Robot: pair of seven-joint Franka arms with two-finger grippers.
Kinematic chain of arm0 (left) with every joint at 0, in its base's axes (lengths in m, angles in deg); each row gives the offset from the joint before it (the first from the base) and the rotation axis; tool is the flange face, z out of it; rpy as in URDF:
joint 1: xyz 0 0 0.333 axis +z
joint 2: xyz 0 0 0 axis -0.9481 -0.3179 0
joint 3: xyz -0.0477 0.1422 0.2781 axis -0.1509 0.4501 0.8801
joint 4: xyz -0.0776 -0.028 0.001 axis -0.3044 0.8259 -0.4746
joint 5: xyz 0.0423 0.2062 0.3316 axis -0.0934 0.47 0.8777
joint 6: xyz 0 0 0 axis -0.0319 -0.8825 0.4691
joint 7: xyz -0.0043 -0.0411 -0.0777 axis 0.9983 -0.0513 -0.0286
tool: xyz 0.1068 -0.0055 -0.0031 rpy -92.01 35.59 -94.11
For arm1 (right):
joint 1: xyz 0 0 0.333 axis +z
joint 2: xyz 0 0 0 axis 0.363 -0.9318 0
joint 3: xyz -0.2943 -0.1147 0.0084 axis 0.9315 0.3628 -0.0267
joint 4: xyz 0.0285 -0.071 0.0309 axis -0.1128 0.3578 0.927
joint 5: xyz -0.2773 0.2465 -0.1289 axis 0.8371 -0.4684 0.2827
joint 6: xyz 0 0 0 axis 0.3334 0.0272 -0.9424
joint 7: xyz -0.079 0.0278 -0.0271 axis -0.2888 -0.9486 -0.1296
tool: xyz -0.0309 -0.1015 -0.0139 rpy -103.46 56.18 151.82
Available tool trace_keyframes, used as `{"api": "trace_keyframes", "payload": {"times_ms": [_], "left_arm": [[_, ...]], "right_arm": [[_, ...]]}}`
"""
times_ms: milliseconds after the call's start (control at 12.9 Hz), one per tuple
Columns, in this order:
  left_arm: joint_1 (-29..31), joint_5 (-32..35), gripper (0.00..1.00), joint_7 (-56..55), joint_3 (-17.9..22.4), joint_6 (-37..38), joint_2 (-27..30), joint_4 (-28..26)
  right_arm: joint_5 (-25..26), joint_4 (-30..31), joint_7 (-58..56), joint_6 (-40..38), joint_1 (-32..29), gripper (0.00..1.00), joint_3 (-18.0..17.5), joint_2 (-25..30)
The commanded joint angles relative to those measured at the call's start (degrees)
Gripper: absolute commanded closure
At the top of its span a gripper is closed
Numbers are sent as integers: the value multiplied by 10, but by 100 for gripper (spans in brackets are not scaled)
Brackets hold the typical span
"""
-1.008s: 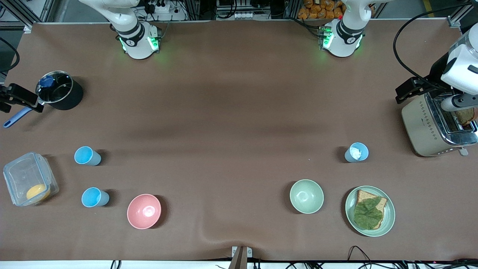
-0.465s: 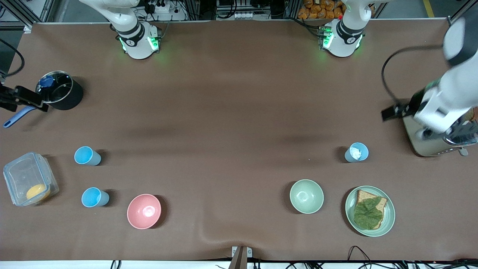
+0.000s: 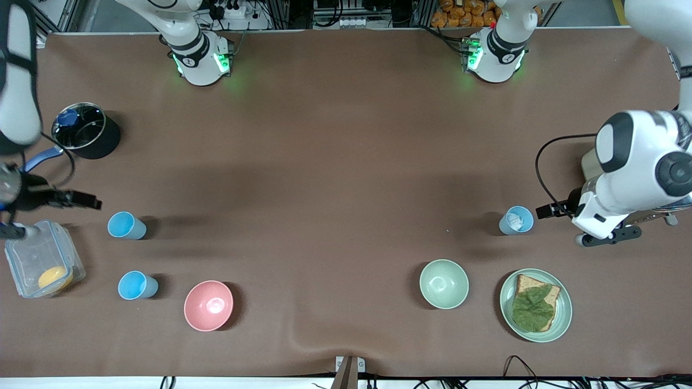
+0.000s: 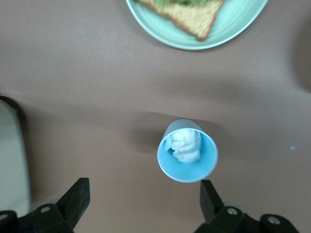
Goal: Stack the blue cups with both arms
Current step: 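Grasp a blue cup with the right gripper while the left gripper grasps another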
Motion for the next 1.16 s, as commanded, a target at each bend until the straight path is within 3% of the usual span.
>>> {"api": "trace_keyframes", "payload": {"times_ms": [0, 310, 388, 465, 543, 698, 775, 1085], "left_arm": [[3, 4, 0, 6, -3, -78, 3, -63], [11, 7, 0, 6, -3, -102, -34, -72], [13, 7, 6, 6, -3, -113, -44, -72], [14, 8, 14, 6, -3, -119, -51, -72], [14, 8, 30, 6, -3, -122, -58, -72], [9, 9, 89, 6, -3, -122, -70, -67], [8, 9, 100, 5, -4, -122, -70, -65], [-4, 0, 100, -8, -36, -121, -63, -55]], "right_arm": [[8, -16, -23, 42, -10, 0, -8, -54], [7, -16, -126, 94, -45, 0, -8, -118], [5, -16, -145, 95, -59, 0, -8, -126], [5, -16, -158, 96, -64, 0, -8, -135], [7, -16, -167, 103, -64, 0, -8, -144], [8, -17, -196, 137, -71, 0, -8, -162], [7, -16, -219, 139, -80, 0, -8, -167], [5, -7, -227, 134, -80, 0, -8, -183]]}}
